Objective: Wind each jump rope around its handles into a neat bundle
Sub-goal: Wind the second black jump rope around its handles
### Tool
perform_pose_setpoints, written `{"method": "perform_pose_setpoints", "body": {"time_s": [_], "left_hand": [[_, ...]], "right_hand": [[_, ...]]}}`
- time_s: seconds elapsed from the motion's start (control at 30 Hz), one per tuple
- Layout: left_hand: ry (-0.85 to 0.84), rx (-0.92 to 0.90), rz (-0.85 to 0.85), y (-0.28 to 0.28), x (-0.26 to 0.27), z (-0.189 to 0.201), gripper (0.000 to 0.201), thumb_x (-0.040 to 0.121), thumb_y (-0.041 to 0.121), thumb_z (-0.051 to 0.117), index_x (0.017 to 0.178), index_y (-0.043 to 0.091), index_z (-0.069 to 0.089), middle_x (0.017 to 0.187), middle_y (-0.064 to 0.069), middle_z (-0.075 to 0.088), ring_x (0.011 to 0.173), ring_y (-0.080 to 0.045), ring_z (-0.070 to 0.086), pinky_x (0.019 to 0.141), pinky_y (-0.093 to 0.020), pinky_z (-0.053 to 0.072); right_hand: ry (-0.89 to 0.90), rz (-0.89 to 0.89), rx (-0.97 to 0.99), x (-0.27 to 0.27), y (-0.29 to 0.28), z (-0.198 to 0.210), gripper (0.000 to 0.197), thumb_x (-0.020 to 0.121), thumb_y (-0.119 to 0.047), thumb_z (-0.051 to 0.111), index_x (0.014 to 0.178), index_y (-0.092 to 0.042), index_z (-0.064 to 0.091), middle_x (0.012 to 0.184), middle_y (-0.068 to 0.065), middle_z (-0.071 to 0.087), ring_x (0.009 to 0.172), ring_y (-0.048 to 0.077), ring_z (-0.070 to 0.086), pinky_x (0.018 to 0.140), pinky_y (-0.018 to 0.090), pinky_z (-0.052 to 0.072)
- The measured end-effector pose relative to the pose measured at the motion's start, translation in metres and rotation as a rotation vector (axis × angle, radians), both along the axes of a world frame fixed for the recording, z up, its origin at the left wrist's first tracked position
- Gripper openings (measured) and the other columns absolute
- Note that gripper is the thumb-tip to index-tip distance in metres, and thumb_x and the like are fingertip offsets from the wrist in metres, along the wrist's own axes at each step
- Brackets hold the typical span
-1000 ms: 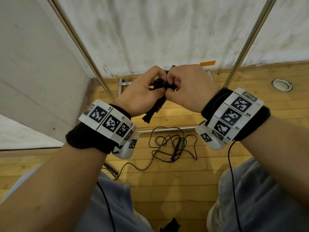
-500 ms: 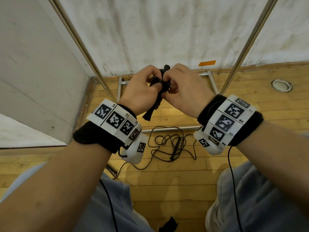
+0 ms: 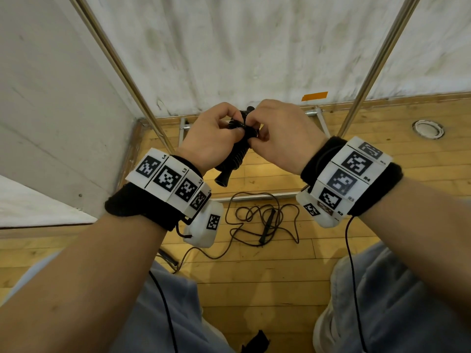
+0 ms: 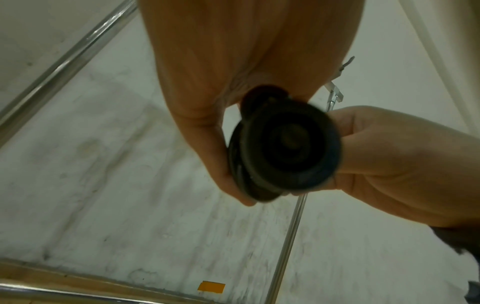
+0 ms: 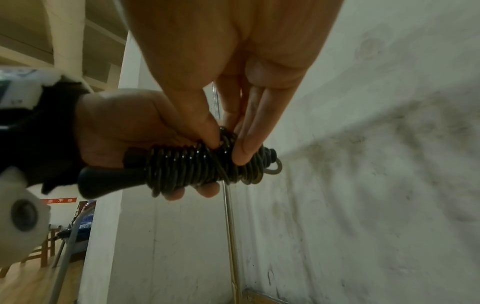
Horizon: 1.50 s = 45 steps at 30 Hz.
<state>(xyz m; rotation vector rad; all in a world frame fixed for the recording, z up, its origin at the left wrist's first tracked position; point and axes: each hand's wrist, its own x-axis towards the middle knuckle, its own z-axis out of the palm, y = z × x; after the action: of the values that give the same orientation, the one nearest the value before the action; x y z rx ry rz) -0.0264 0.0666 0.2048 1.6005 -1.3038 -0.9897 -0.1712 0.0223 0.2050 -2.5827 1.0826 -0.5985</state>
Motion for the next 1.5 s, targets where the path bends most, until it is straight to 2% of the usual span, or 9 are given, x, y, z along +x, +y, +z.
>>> {"method": "perform_pose_setpoints", "body": {"time_s": [0.4, 0.57, 0.7, 0.83, 1.0, 1.2, 1.3, 1.4, 1.5], "left_hand": [[-0.019, 0.012, -0.160, 0.007, 0.000, 0.012, 0.020, 0.088, -0.005, 0.053, 0.094, 0.014, 0.056, 0.094, -0.017, 0.054, 0.076, -0.031, 0.065, 0.064, -0.044, 0.060], [-0.011, -0.017, -0.067, 0.007, -0.002, 0.011, 0.024, 0.087, -0.008, 0.050, 0.085, 0.016, 0.052, 0.082, -0.017, 0.059, 0.068, -0.039, 0.060, 0.058, -0.057, 0.055], [-0.027, -0.015, -0.033, 0.007, -0.002, 0.010, 0.021, 0.089, -0.004, 0.051, 0.085, 0.017, 0.052, 0.087, -0.025, 0.061, 0.077, -0.052, 0.061, 0.062, -0.063, 0.053], [0.012, 0.014, -0.043, 0.009, 0.003, 0.014, 0.019, 0.090, -0.003, 0.055, 0.088, 0.016, 0.056, 0.091, -0.024, 0.058, 0.082, -0.044, 0.063, 0.074, -0.060, 0.055], [0.046, 0.032, -0.054, 0.011, 0.002, 0.019, 0.020, 0.090, -0.006, 0.051, 0.094, 0.014, 0.056, 0.090, -0.019, 0.053, 0.078, -0.032, 0.056, 0.077, -0.053, 0.053], [0.121, 0.018, -0.049, 0.013, 0.000, 0.022, 0.022, 0.089, -0.010, 0.048, 0.097, 0.009, 0.055, 0.092, -0.021, 0.052, 0.078, -0.032, 0.055, 0.074, -0.048, 0.052], [0.130, 0.013, -0.055, 0.013, 0.000, 0.021, 0.023, 0.089, -0.011, 0.048, 0.094, 0.011, 0.055, 0.089, -0.019, 0.052, 0.076, -0.031, 0.056, 0.072, -0.047, 0.054], [0.097, 0.003, -0.054, 0.013, -0.003, 0.020, 0.024, 0.088, -0.010, 0.050, 0.089, 0.014, 0.055, 0.088, -0.020, 0.050, 0.076, -0.035, 0.054, 0.073, -0.058, 0.052], [0.078, -0.009, -0.058, 0.013, -0.004, 0.018, 0.024, 0.089, -0.007, 0.051, 0.089, 0.016, 0.055, 0.084, -0.017, 0.051, 0.074, -0.035, 0.056, 0.072, -0.061, 0.053]], "right_hand": [[0.004, -0.014, -0.044, -0.010, -0.004, 0.008, 0.014, 0.087, -0.025, 0.059, 0.088, -0.013, 0.066, 0.082, -0.003, 0.052, 0.073, 0.012, 0.046, 0.066, 0.023, 0.032], [-0.032, 0.030, -0.028, -0.005, 0.003, 0.002, 0.019, 0.086, -0.021, 0.061, 0.102, -0.011, 0.064, 0.100, 0.004, 0.056, 0.078, 0.013, 0.046, 0.072, 0.023, 0.037], [-0.036, 0.025, 0.014, -0.002, 0.003, -0.001, 0.026, 0.084, -0.022, 0.066, 0.107, -0.012, 0.061, 0.108, 0.003, 0.055, 0.078, 0.012, 0.044, 0.076, 0.025, 0.040], [-0.046, 0.032, -0.001, -0.003, 0.003, 0.003, 0.023, 0.083, -0.022, 0.066, 0.104, -0.012, 0.063, 0.104, 0.003, 0.058, 0.074, 0.011, 0.046, 0.078, 0.026, 0.045], [-0.076, 0.009, 0.012, -0.003, 0.010, 0.006, 0.024, 0.080, -0.020, 0.062, 0.103, -0.011, 0.063, 0.103, 0.004, 0.058, 0.072, 0.015, 0.052, 0.076, 0.032, 0.049], [-0.101, -0.068, -0.047, -0.004, 0.011, 0.008, 0.022, 0.077, -0.021, 0.062, 0.098, -0.014, 0.064, 0.099, -0.001, 0.061, 0.068, 0.009, 0.049, 0.060, 0.002, 0.023], [-0.105, -0.064, -0.054, -0.005, 0.011, 0.008, 0.020, 0.078, -0.021, 0.062, 0.097, -0.015, 0.065, 0.098, -0.001, 0.061, 0.069, 0.009, 0.048, 0.061, 0.001, 0.022], [-0.062, -0.074, -0.095, -0.004, 0.011, 0.007, 0.019, 0.080, -0.027, 0.061, 0.095, -0.016, 0.065, 0.096, -0.002, 0.061, 0.071, 0.007, 0.045, 0.056, 0.002, 0.018], [-0.041, -0.073, -0.108, -0.004, 0.008, 0.008, 0.019, 0.081, -0.031, 0.060, 0.093, -0.017, 0.066, 0.093, -0.001, 0.062, 0.071, 0.008, 0.046, 0.056, 0.015, 0.025]]}}
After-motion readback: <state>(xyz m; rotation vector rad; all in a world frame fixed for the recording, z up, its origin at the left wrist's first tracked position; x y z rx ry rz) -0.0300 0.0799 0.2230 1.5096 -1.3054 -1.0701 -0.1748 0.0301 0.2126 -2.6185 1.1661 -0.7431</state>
